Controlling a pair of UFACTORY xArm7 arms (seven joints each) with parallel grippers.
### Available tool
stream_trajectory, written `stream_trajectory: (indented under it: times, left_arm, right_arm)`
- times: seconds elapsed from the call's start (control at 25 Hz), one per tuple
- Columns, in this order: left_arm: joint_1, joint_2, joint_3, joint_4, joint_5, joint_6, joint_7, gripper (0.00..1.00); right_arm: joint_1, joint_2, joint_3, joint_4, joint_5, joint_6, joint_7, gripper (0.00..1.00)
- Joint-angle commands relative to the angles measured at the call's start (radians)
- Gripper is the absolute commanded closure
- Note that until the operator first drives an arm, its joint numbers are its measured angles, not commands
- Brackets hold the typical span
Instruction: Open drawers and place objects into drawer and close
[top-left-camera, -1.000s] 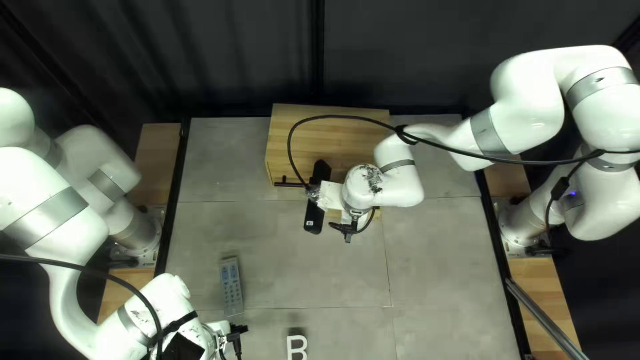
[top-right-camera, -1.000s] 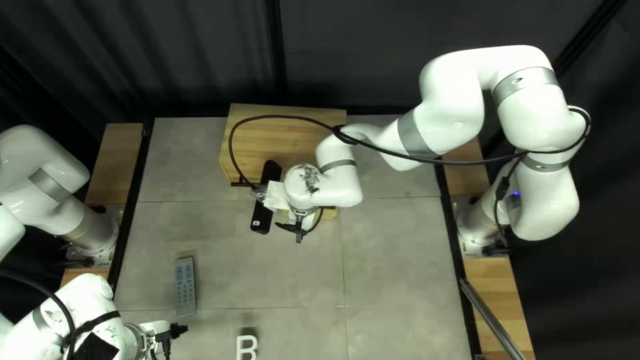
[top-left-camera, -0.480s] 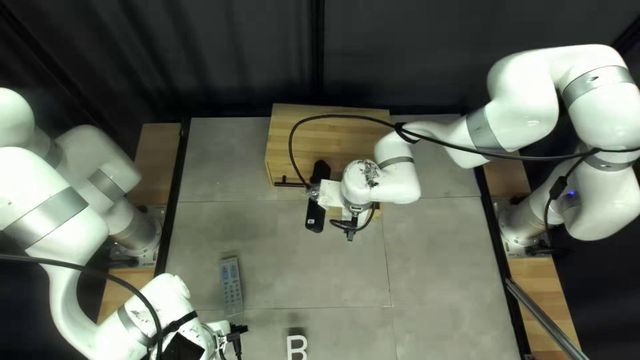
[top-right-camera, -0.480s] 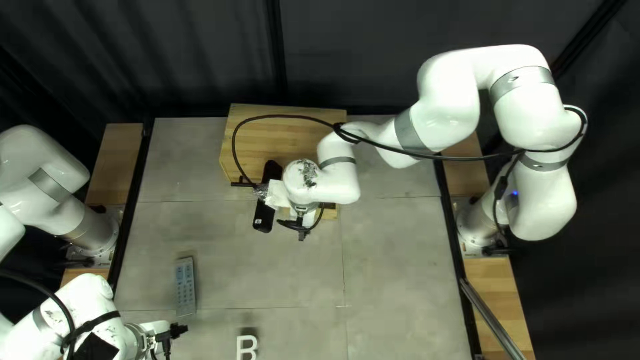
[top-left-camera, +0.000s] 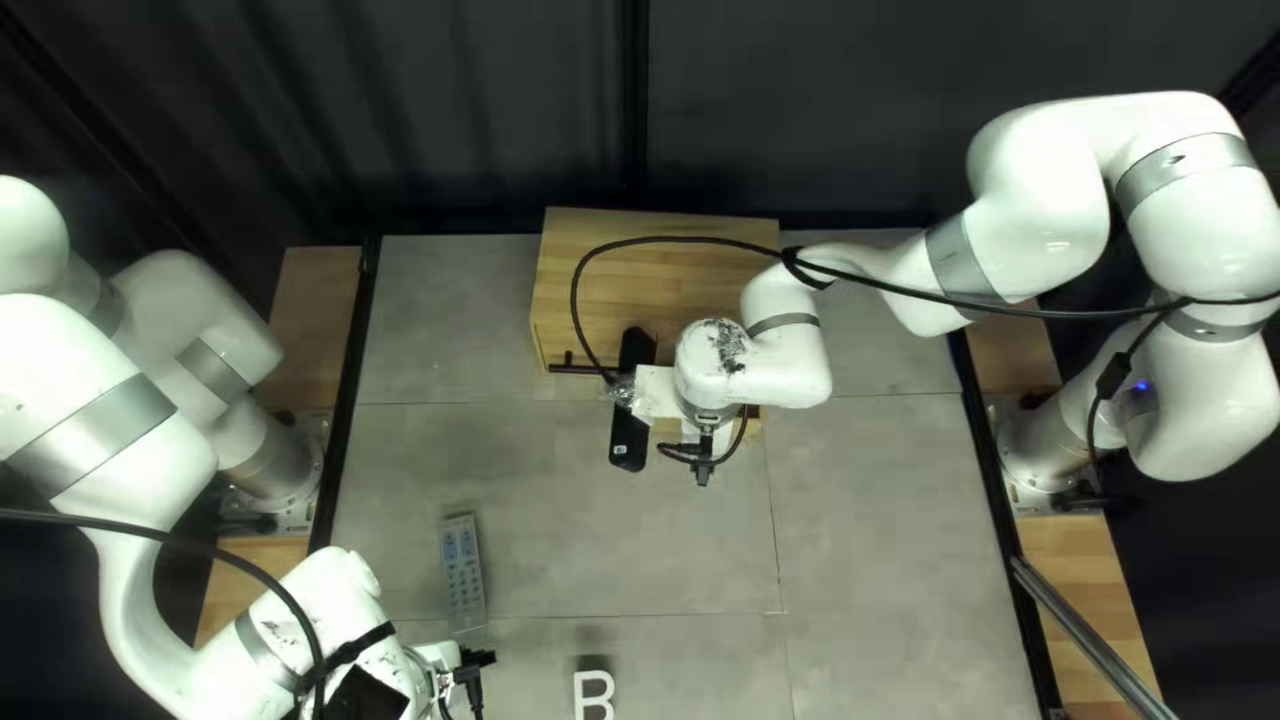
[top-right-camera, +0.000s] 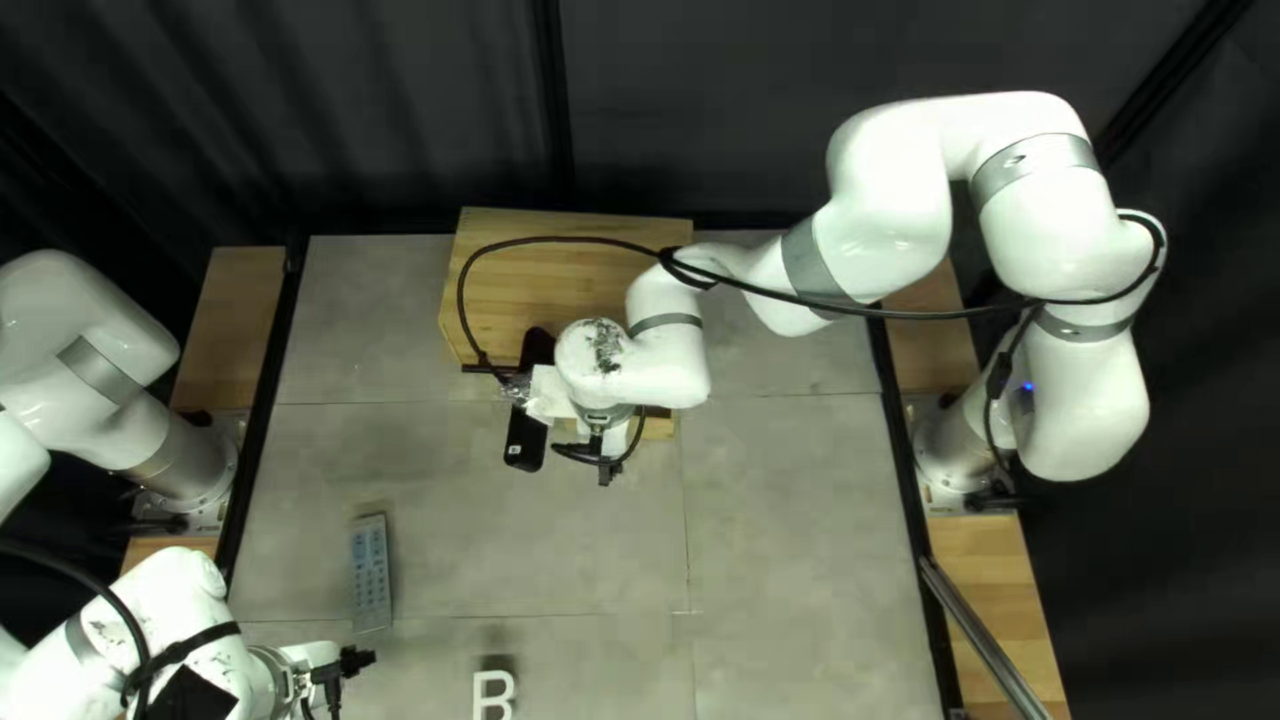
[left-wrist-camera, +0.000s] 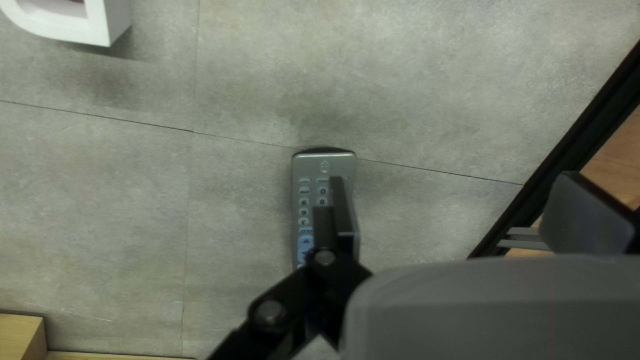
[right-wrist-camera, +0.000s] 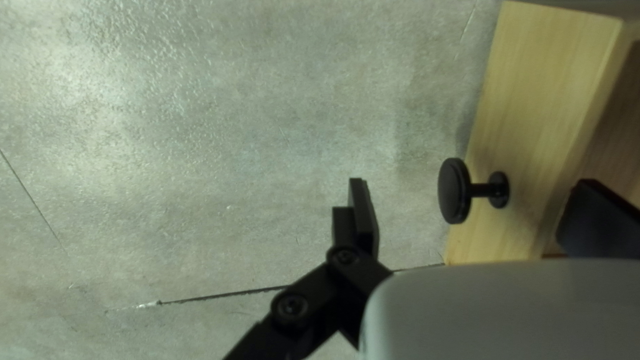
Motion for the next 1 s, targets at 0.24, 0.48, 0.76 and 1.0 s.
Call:
stream_trajectory:
  times: [0.24, 0.48, 0.76, 1.0]
  left_arm:
    - [0.0, 0.0, 0.0, 0.0, 0.0, 0.0, 0.0, 0.0]
    - [0.0, 0.0, 0.0, 0.0, 0.0, 0.0, 0.0, 0.0]
    - [0.0, 0.0, 0.0, 0.0, 0.0, 0.0, 0.0, 0.0]
    - [0.0, 0.0, 0.0, 0.0, 0.0, 0.0, 0.0, 0.0]
  right_arm:
    - [0.004, -0.005, 0.004, -0.009, 0.003, -0.01, 0.003, 0.0]
    - [0.005, -0.002, 0.009, -0.01, 0.008, -0.019, 0.0, 0.0]
    - [0.0, -0.001, 0.013, -0.01, 0.017, -0.026, -0.015, 0.0]
    - [-0.001, -0.005, 0.016, -0.005, 0.024, -0.018, -0.02, 0.0]
